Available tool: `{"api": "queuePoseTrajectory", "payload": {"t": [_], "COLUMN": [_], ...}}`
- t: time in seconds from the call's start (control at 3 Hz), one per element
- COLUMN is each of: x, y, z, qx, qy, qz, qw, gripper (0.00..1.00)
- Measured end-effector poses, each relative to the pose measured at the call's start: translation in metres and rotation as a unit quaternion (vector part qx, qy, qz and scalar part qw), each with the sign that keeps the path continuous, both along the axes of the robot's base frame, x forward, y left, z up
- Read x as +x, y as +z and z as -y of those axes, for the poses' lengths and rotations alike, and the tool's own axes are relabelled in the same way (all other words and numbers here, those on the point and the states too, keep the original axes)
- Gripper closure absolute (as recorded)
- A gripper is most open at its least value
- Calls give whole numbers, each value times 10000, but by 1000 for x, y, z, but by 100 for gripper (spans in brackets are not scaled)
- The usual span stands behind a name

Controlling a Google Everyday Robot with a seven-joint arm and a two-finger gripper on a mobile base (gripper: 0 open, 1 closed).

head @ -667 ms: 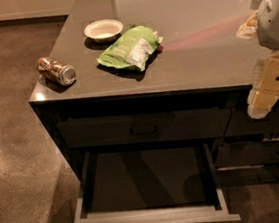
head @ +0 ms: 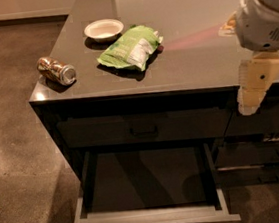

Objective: Place green rice chip bag into middle drawer

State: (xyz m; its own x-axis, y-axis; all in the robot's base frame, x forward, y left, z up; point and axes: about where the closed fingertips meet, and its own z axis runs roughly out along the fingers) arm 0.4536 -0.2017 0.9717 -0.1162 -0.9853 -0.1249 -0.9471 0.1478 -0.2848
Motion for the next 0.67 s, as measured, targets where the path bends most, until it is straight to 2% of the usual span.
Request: {"api": "queuePoseTrajectory", "payload": {"t": [0.33, 0.67], "x": [48, 117], "y": [-4, -4], "z": [-33, -61], "qx": [-734, -1559], "qy": [1039, 1982], "qz": [212, 382], "qw": [9916, 9669], "gripper": [0, 0]}}
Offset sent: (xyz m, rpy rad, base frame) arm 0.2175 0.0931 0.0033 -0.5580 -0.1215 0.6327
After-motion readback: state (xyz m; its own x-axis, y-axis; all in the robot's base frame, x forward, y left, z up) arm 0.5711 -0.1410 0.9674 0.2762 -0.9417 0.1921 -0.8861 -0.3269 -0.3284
